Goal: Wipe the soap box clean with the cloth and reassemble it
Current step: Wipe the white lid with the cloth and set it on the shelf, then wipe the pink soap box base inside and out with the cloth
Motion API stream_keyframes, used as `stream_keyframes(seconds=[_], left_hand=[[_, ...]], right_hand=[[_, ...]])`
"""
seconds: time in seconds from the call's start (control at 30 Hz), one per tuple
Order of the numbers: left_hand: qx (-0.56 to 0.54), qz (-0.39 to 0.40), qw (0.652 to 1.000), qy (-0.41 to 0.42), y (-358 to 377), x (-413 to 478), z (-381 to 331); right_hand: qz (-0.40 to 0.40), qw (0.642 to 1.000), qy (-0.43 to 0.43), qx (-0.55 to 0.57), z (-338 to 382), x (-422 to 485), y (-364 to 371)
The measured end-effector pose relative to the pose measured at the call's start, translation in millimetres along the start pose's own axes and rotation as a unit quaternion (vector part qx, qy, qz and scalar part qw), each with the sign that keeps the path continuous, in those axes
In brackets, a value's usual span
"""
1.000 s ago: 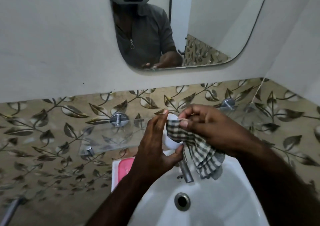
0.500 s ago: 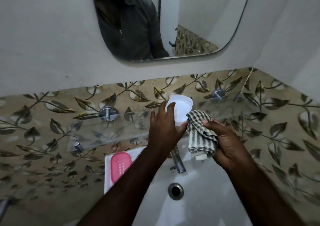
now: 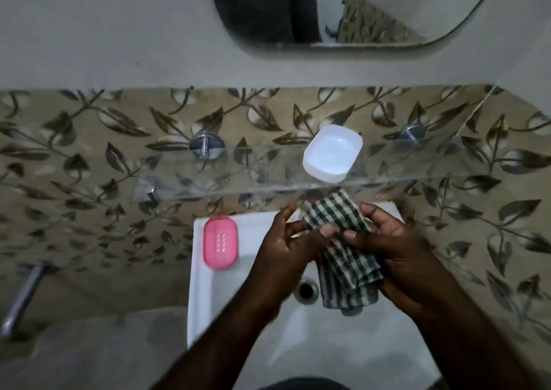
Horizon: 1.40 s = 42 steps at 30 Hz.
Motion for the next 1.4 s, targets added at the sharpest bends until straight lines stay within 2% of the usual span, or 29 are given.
stream_keyframes(seconds=[0.07,0.2,0.3,0.43,0.5,0.6,0.67,0.77,0.83,0.93,1.03,1.13,1.23,1.4], left_hand=[[-0.006,0.011,0.999,-0.04,-14,7,18],[0.044,-0.064,0.996,-0.048,-51,13,42],[0.047,-0.127,0.991,-0.01,-68,14,46],[0.008,-0.177,0.984,-0.007,-87,20,60],[0.083,-0.196,0.977,-0.024,-101,23,75],[0.179,-0.213,0.958,-0.071,-126,27,97],[0.242,-0.26,0.933,-0.056,-147,31,99],[0.379,-0.345,0.859,-0.002,-180,35,85],[0.437,-0.373,0.819,-0.003,-199,42,78],[0.493,-0.359,0.789,-0.068,-221,56,84],[0.528,-0.329,0.775,-0.112,-227,66,95],[0.538,-0.333,0.766,-0.112,-227,70,94],[0.526,-0.329,0.775,-0.118,-226,73,92],[0.452,-0.31,0.835,-0.046,-202,64,83]], right_hand=[[0.013,0.998,0.039,-0.046,-21,8,6],[0.009,0.993,0.07,-0.094,-59,35,12],[0.014,0.995,0.083,-0.051,-86,51,15],[0.104,0.981,0.166,-0.006,-130,58,25],[0.094,0.983,0.16,-0.01,-145,63,26],[0.025,0.989,0.14,-0.042,-153,75,22],[0.0,0.988,0.148,-0.046,-156,81,19],[-0.031,0.986,0.164,-0.031,-158,86,14],[-0.027,0.986,0.163,-0.024,-158,92,14],[0.019,0.98,0.184,-0.076,-163,95,23],[-0.022,0.976,0.191,-0.098,-171,96,18],[-0.041,0.978,0.182,-0.096,-172,97,17],[-0.044,0.978,0.182,-0.096,-171,101,15],[-0.043,0.978,0.158,-0.132,-172,103,9]])
Point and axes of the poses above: each hand's wrist, its own x-axis towards the middle knuckle, its own y-axis out of the palm, z = x × y, the point moved 4 cm from there along x, towards the middle knuckle, and after that the axes turned 2 degrees about -x, right-handed, at the moved point
